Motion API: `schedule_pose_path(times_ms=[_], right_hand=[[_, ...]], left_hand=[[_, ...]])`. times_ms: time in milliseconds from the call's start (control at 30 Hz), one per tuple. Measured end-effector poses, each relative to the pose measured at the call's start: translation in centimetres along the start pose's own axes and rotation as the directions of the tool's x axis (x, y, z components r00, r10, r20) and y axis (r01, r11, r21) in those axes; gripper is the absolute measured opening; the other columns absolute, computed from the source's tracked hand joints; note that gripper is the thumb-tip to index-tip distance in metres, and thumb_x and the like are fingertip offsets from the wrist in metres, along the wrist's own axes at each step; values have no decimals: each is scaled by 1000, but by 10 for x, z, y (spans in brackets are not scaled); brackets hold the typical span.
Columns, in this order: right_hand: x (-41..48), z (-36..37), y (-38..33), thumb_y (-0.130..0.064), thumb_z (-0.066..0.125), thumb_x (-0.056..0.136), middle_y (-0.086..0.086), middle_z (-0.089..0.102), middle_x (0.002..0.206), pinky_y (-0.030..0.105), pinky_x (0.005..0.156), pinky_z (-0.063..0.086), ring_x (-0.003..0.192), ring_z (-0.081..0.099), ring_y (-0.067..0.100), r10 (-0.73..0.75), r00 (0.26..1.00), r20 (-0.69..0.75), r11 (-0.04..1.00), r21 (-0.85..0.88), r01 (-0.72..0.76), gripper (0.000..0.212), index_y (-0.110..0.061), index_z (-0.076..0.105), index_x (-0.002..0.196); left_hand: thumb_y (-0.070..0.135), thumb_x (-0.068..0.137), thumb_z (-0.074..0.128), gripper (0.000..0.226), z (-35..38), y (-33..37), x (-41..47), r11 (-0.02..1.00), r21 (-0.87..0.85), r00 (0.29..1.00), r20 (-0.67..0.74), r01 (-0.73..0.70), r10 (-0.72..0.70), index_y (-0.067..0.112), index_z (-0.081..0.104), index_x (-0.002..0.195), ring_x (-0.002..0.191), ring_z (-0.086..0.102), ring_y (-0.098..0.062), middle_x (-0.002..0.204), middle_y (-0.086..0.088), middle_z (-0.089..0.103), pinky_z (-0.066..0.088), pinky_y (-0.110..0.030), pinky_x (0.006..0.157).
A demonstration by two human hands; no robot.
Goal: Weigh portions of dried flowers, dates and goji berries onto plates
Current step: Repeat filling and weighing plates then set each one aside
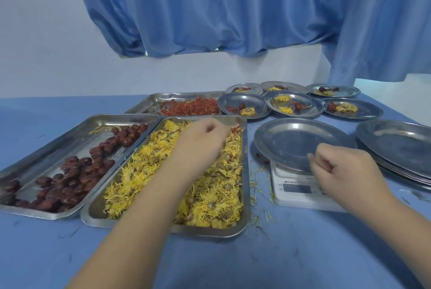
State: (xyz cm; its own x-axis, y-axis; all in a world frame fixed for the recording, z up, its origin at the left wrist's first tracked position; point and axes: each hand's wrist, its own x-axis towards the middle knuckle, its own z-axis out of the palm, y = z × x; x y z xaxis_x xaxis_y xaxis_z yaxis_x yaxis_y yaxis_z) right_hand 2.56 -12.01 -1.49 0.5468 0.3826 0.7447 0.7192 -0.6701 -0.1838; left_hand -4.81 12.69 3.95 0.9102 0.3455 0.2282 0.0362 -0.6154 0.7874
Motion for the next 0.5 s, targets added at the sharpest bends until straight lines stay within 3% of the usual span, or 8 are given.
schedule_pose_path(times_ms=[67,100,200,333,433,500], right_hand=[[-1,2,-4,0,72,75,-6,17,47,33,41,37,44,24,23,13,1000,-4,1000,14,-13,61,-24,18,60],[-2,2,-5,-2,72,75,-5,18,47,33,41,37,44,24,23,20,1000,5,1000,14,-21,60,-24,18,59],[-3,2,-8,-4,70,76,-5,19,46,33,41,38,43,25,22,38,999,26,999,18,-38,59,-24,17,59],[-2,0,-7,-4,71,77,-5,16,46,33,41,37,43,22,18,45,999,23,998,30,-46,58,-22,18,59],[-2,-1,-5,-6,70,77,-6,17,45,33,41,38,42,23,19,54,998,19,998,35,-55,58,-23,18,59],[-3,-1,-4,-7,70,78,-6,18,45,33,41,37,42,25,17,60,998,15,997,37,-61,58,-23,18,59]], left_hand=[[36,92,48,33,-27,-11,2,932,363,999,-51,25,-7,9,63,81,57,56,-19,74,-8,67,47,-28,54],[37,92,48,35,-37,-16,2,892,451,999,-43,38,-20,9,61,76,56,52,-18,69,-8,62,45,-28,56],[44,94,50,40,-52,-24,1,825,563,995,52,46,-91,12,57,71,58,53,-18,69,-6,61,47,-28,60],[59,86,59,39,-50,-31,-3,773,634,966,184,24,-181,21,68,88,63,60,-10,89,0,71,52,-27,60],[61,80,65,35,-45,-35,-4,694,720,946,241,-23,-219,28,66,92,82,63,-10,94,9,67,57,-35,78],[56,81,67,31,-42,-37,-2,640,767,948,233,-44,-214,28,66,95,88,62,-12,96,10,65,56,-38,83]])
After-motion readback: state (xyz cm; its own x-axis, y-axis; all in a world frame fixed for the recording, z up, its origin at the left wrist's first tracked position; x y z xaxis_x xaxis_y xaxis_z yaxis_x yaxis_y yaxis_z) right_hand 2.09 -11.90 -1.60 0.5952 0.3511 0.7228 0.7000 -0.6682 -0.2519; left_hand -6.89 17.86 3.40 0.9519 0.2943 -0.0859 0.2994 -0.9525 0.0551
